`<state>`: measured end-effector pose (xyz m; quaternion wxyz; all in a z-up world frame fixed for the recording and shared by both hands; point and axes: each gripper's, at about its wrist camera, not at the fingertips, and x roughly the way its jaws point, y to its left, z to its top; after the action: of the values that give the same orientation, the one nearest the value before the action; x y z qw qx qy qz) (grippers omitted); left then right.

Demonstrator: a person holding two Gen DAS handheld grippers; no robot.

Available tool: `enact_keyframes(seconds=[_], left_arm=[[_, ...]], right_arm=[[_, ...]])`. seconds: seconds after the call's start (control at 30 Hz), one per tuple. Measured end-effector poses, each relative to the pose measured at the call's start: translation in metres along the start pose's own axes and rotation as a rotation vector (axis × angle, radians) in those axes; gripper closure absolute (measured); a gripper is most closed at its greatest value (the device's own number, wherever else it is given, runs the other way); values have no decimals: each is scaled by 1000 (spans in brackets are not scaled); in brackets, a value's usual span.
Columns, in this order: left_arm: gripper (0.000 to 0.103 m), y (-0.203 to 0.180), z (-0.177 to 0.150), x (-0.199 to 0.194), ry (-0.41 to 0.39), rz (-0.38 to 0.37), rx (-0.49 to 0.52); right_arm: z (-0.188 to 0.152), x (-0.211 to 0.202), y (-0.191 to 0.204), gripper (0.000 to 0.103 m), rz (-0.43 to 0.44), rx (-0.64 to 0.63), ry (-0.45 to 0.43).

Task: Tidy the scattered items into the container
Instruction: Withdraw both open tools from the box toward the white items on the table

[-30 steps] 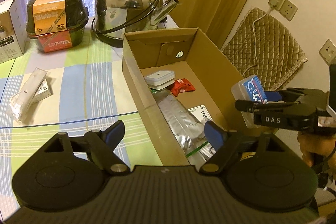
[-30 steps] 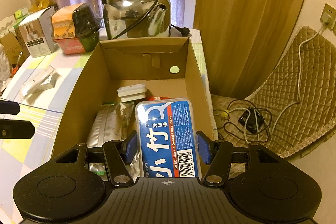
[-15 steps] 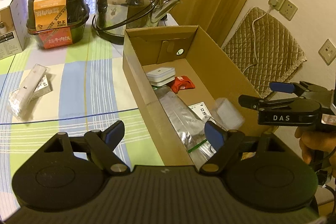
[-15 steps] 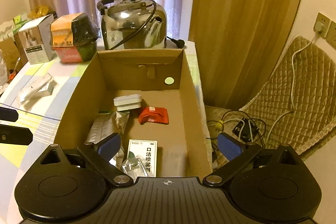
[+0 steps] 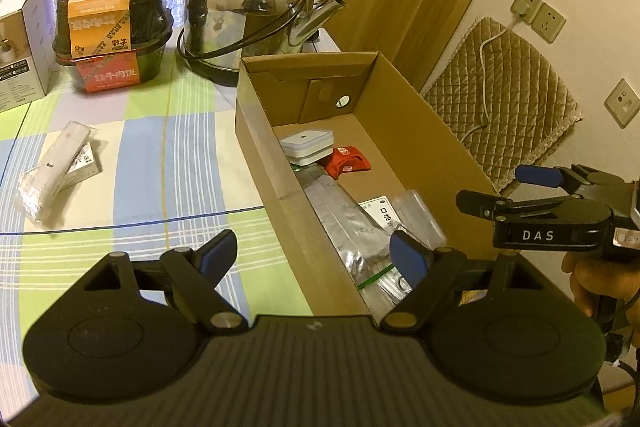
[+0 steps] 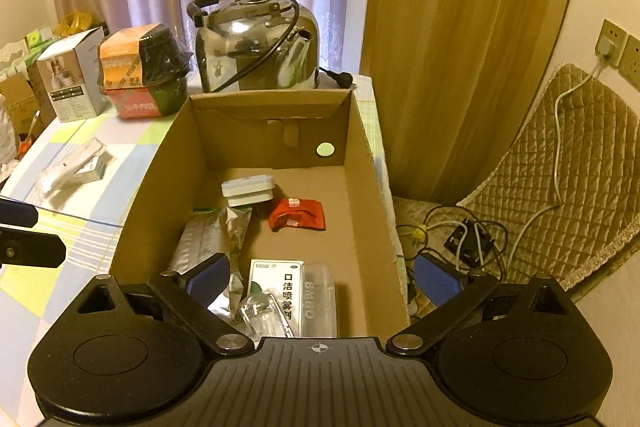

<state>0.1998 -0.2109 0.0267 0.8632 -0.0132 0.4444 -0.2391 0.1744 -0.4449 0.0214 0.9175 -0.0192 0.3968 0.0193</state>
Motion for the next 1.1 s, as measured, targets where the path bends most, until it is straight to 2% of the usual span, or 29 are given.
enact_keyframes(seconds=[0.7,1.1], left_arm=[[19,12,-10,-24,-48,15,-26],[13,27,-15,-51,-66,49,-49]], right_arm=[[5,-19,22,0,17,-23,-15],[11,-36,39,0,29,-42,-37]])
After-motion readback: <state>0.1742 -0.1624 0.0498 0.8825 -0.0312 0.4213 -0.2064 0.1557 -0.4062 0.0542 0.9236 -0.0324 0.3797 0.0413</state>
